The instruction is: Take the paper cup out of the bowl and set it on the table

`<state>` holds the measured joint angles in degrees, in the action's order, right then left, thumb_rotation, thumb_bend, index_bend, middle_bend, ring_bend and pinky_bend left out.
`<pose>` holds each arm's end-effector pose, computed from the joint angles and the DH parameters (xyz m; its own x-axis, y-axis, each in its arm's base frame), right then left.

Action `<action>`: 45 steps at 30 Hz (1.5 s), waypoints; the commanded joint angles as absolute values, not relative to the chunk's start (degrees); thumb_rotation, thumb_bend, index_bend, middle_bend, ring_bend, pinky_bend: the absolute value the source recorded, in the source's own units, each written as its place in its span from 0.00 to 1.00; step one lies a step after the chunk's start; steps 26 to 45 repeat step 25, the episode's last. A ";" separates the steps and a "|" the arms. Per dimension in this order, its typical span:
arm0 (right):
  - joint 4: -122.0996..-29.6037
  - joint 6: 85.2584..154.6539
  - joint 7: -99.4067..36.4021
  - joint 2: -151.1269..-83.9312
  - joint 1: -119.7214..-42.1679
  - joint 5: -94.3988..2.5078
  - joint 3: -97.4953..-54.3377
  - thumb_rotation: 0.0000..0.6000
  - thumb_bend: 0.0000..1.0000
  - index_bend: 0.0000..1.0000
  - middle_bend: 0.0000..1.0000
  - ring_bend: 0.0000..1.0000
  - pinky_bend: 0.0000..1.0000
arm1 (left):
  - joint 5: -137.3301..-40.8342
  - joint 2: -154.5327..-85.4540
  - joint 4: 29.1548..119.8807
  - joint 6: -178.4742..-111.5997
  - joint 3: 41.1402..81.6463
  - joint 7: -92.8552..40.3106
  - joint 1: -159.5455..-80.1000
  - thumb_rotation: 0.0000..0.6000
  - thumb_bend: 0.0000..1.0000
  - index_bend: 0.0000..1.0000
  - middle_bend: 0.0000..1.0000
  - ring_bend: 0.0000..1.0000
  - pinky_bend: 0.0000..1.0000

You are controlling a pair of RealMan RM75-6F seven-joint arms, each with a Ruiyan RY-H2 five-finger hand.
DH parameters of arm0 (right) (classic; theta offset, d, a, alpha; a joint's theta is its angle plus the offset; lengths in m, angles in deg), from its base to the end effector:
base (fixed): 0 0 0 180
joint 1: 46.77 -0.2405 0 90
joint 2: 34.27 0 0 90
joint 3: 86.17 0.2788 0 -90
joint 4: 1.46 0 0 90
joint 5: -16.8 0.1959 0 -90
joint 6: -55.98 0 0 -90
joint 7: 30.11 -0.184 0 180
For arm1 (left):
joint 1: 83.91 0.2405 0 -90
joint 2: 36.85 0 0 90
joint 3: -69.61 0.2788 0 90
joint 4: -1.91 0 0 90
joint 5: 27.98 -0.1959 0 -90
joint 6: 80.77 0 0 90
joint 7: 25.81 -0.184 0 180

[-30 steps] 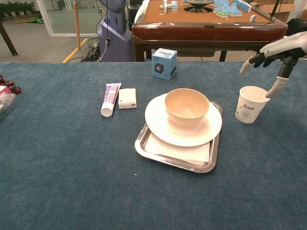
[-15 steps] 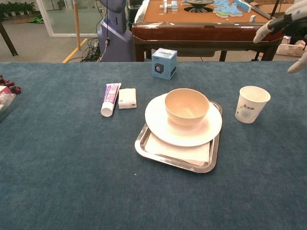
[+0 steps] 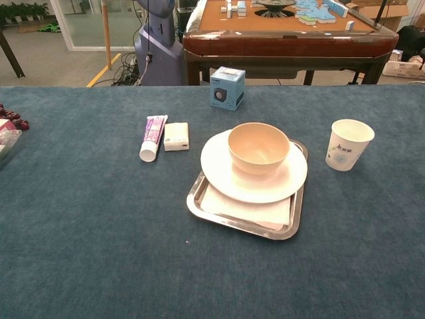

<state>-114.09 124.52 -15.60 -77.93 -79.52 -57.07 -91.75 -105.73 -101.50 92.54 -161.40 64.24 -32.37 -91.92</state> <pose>-0.2217 -0.3071 0.2101 0.6548 -0.1663 0.7373 -0.7512 -0.2515 0.6103 -0.3426 0.2480 0.1867 0.4934 0.0212 0.8696 0.8660 0.0814 -0.4933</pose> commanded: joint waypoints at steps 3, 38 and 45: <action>-112.05 136.18 -9.67 -82.60 -69.26 -66.40 -94.52 1.00 0.14 0.00 0.00 0.00 0.00 | -105.94 -101.43 92.89 -161.23 64.28 -32.64 -92.14 1.00 0.32 0.00 0.00 0.00 0.00; -104.10 146.44 -11.44 -88.36 -56.22 -73.28 -92.35 1.00 0.14 0.00 0.01 0.00 0.00 | -108.50 -102.03 94.74 -161.19 64.84 -35.62 -93.47 1.00 0.32 0.00 0.00 0.00 0.00; -104.10 146.44 -11.44 -88.36 -56.22 -73.28 -92.35 1.00 0.14 0.00 0.01 0.00 0.00 | -108.50 -102.03 94.74 -161.19 64.84 -35.62 -93.47 1.00 0.32 0.00 0.00 0.00 0.00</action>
